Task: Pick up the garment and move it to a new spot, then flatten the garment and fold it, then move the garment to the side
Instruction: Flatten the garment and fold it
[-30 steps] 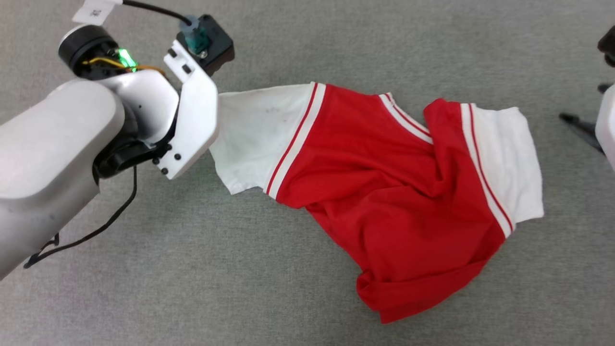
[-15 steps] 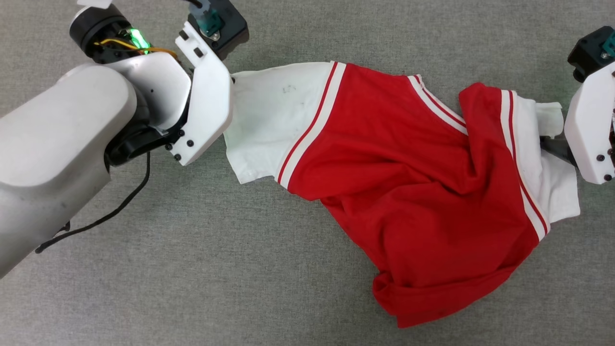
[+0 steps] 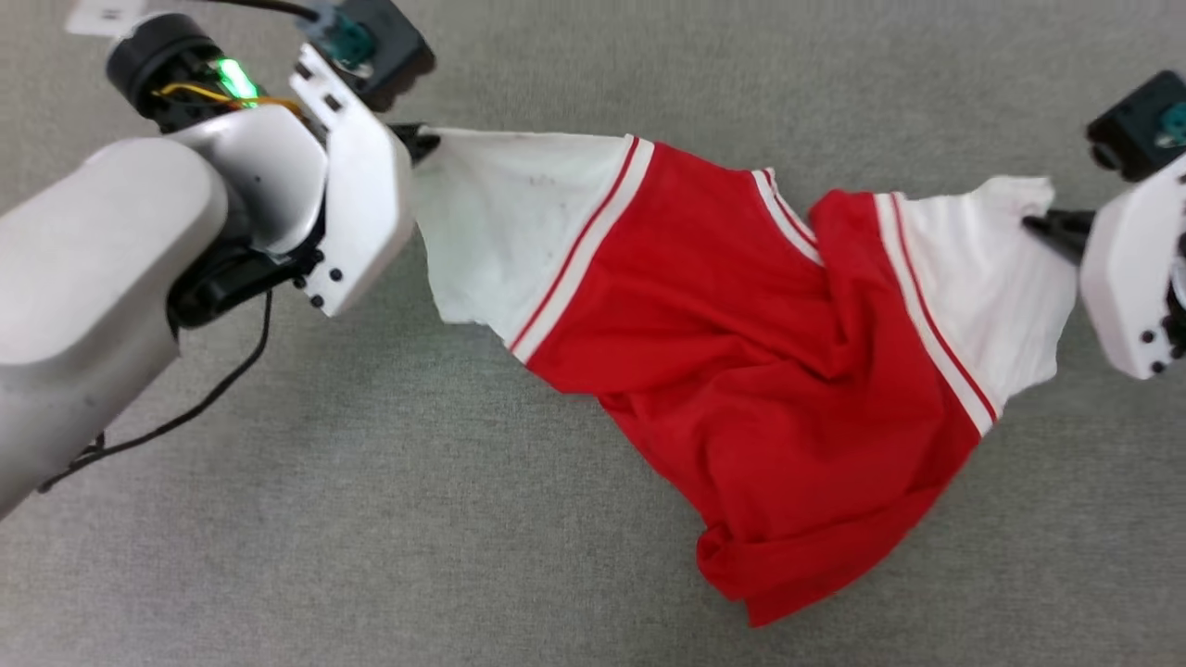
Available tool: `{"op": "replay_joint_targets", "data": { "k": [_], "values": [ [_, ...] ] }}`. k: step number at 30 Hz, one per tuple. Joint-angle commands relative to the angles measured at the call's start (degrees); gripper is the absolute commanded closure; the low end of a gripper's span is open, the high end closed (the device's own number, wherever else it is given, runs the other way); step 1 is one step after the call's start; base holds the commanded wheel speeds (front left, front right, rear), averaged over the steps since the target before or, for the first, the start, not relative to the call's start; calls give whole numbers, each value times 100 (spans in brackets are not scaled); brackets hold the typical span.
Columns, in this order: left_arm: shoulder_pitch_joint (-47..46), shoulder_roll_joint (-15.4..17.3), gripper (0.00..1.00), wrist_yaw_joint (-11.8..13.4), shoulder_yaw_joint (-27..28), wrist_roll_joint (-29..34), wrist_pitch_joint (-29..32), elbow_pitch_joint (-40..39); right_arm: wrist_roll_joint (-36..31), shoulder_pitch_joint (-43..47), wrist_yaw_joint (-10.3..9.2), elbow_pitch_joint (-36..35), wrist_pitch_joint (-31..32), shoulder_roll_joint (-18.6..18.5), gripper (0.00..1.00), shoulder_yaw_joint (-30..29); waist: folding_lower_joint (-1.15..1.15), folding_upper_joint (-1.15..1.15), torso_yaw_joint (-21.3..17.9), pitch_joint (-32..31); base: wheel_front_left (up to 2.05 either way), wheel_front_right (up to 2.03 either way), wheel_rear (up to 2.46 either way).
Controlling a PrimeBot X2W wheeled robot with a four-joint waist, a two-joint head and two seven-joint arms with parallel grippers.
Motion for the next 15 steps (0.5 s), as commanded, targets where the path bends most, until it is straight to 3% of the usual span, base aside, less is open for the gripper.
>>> {"op": "replay_joint_targets", "data": {
  "k": [1, 9, 15],
  "values": [
    [64, 63, 100, 2, 52, 4, -123, -23, -49, -7, -6, -110, -177, -154, 100, 10, 1, 0, -71, -269, 0, 0, 0],
    [-15, 365, 100, 134, 294, 110, -625, -237, -113, 236, -7, -738, -930, -614, 100, -482, 1, 0, -197, -817, 0, 0, 0],
    [-209, 492, 100, 369, 549, 206, -929, -360, -351, 250, -6, -1023, -1105, -654, 100, -1226, 1, 0, -241, -973, 0, 0, 0]
  ]
}}
